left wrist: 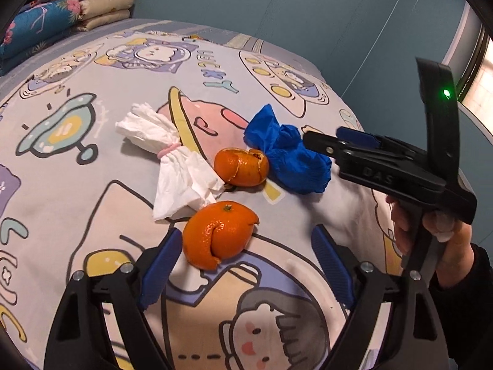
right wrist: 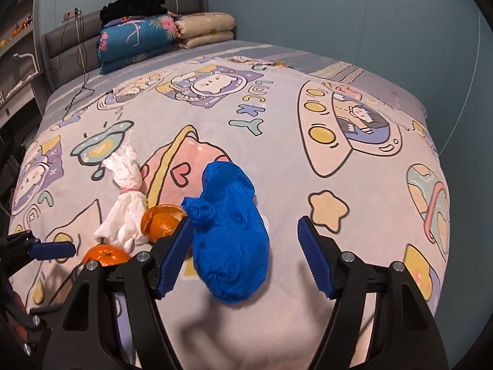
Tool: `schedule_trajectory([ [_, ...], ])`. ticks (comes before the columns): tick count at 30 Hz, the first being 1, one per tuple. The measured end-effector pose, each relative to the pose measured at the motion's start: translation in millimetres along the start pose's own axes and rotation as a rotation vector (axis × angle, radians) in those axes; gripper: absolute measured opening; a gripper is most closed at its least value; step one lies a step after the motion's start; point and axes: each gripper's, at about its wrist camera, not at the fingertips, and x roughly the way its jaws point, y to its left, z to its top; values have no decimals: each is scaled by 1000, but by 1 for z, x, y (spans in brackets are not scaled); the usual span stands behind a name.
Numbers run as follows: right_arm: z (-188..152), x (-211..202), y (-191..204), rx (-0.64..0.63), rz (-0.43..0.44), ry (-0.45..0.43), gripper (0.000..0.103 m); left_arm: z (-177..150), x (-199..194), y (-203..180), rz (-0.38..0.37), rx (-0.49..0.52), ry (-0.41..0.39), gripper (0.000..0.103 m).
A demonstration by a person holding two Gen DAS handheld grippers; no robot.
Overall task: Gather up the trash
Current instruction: 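Grasp the blue glove with the right tool while the left tool approaches an orange peel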
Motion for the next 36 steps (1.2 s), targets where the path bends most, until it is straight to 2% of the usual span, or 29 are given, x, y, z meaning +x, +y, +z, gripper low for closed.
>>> schedule_trajectory([
  [8,5,29,4,-14,-13,45,66,3,14,1,-6,16,21,76],
  [12,4,38,4,-22,-27,63,65,2,18,-4,13,51,25,68],
  [15,2,43,5,-30,-34,79,57,1,23,-12,43,90,28,66],
  [18,2,46,7,-36,-32,89,45,3,28,-21,64,123,33,65],
  [20,1,47,8,-45,-27,96,32,4,31,-25,77,138,37,59],
  [23,1,48,6,-36,-8,105,21,6,35,-28,104,145,37,48],
  [24,1,48,5,-36,-10,106,19,7,36,-28,119,145,37,41],
  [29,3,38,1,-18,-7,80,10,7,33,-31,127,155,28,28],
  [30,4,35,2,-16,-3,73,10,7,31,-32,121,160,30,20],
  [31,5,32,2,-15,0,67,9,7,31,-32,118,163,32,3],
  [32,6,27,2,-13,6,58,9,7,31,-33,112,167,39,0],
  [36,8,12,3,-14,13,37,8,6,31,-36,123,178,42,1],
])
